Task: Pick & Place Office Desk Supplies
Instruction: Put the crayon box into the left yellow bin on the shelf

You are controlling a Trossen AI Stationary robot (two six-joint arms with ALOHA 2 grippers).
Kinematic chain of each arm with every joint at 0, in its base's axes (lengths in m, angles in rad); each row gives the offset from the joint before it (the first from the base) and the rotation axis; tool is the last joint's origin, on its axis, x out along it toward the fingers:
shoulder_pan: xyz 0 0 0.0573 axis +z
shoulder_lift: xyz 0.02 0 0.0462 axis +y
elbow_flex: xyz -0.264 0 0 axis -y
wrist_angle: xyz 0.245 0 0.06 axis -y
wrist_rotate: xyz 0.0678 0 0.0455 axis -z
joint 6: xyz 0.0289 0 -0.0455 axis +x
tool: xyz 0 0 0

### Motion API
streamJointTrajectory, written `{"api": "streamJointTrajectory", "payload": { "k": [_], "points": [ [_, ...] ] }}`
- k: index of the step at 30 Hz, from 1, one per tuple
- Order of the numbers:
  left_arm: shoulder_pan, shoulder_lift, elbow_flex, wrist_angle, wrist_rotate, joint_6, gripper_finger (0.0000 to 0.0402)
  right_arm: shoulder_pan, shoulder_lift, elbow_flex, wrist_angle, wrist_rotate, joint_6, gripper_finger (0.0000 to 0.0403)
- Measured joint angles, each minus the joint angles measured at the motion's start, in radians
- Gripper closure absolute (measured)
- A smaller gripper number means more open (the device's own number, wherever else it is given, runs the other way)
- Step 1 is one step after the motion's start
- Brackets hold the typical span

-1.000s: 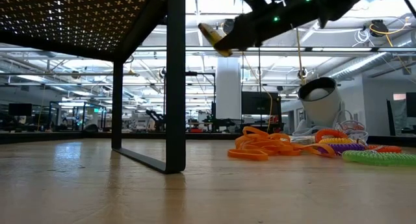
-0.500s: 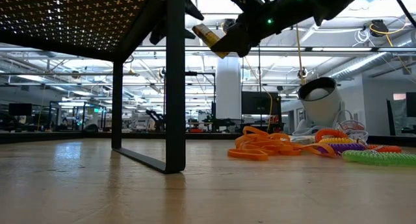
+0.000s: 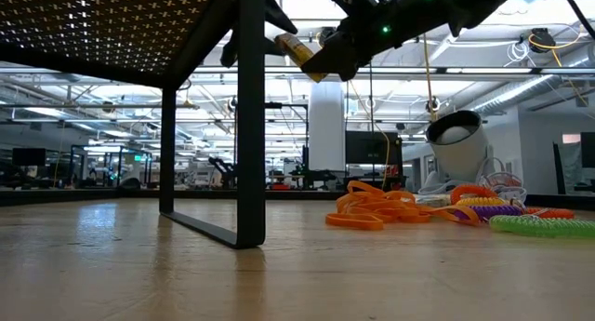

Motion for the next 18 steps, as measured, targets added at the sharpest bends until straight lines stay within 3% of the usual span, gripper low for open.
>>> {"api": "streamJointTrajectory", "payload": {
  "k": [10, 14, 18],
  "points": [
    [0.000, 0.000, 0.000, -0.001, 0.008, 0.018, 0.0338, 0.000, -0.001, 0.000, -0.001, -0.001, 0.042, 0.0281],
    [0.004, -0.014, 0.000, -0.011, 0.008, 0.043, 0.0360, 0.001, -0.001, 0.000, 0.005, -0.003, 0.094, 0.0270],
    [0.016, -0.062, -0.001, -0.039, 0.017, 0.072, 0.0354, 0.015, -0.009, 0.000, 0.001, -0.002, 0.161, 0.0259]
  ]
}}
